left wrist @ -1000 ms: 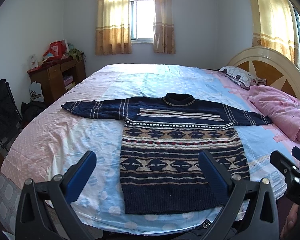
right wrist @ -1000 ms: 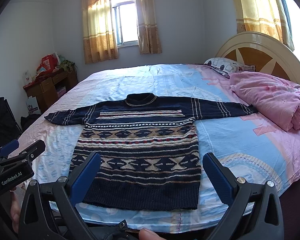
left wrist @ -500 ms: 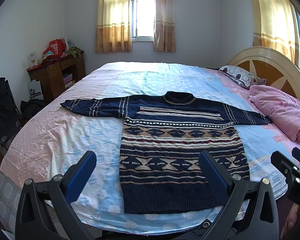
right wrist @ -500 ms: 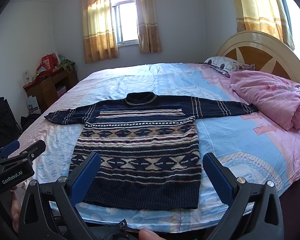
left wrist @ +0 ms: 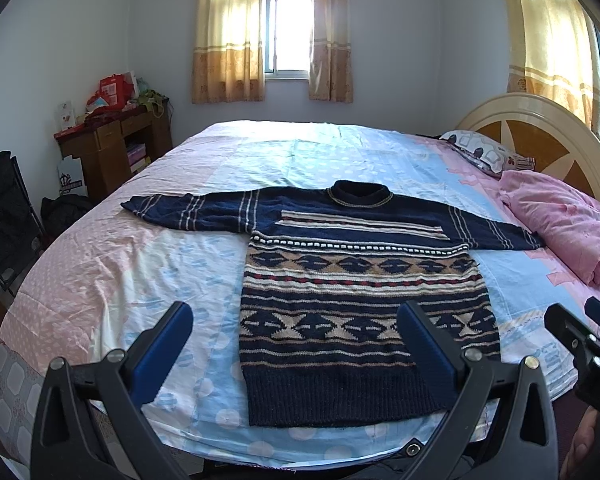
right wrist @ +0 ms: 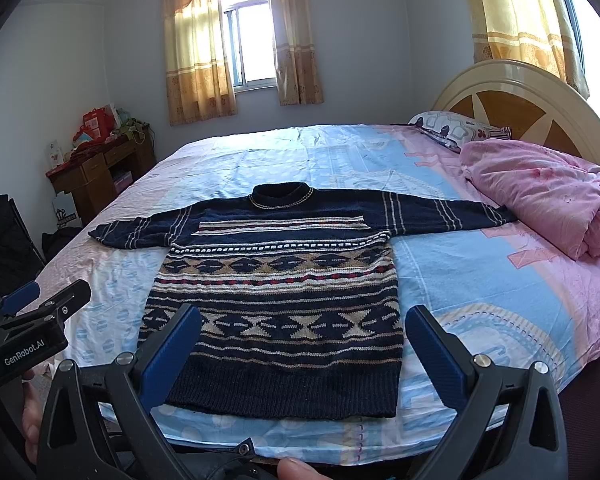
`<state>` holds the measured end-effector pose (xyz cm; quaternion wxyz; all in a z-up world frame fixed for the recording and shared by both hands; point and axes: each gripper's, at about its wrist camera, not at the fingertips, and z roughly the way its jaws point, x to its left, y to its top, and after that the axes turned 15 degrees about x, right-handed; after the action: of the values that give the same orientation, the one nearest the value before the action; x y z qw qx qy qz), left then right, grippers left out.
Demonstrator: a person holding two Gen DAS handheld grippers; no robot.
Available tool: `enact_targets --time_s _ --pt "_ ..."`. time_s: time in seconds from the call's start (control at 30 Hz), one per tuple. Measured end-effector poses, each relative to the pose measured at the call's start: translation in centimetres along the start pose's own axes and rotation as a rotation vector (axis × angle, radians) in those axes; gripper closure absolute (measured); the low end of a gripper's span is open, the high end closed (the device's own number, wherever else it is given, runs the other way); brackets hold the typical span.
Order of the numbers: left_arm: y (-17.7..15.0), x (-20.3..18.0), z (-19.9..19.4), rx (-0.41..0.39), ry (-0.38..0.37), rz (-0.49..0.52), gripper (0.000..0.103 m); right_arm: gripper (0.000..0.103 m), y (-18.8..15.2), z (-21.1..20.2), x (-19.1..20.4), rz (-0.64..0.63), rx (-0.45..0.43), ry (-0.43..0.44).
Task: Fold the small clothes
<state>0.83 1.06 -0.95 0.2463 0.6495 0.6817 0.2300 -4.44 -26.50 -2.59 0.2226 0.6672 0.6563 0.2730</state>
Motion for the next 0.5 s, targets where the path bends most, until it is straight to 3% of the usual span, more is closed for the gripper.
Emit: enact_targets --time_s 0.5 --pt "-0.07 0.0 0.06 -0.001 0.001 0.0 0.0 0.001 0.07 0.07 -0.07 0.0 0.003 0.0"
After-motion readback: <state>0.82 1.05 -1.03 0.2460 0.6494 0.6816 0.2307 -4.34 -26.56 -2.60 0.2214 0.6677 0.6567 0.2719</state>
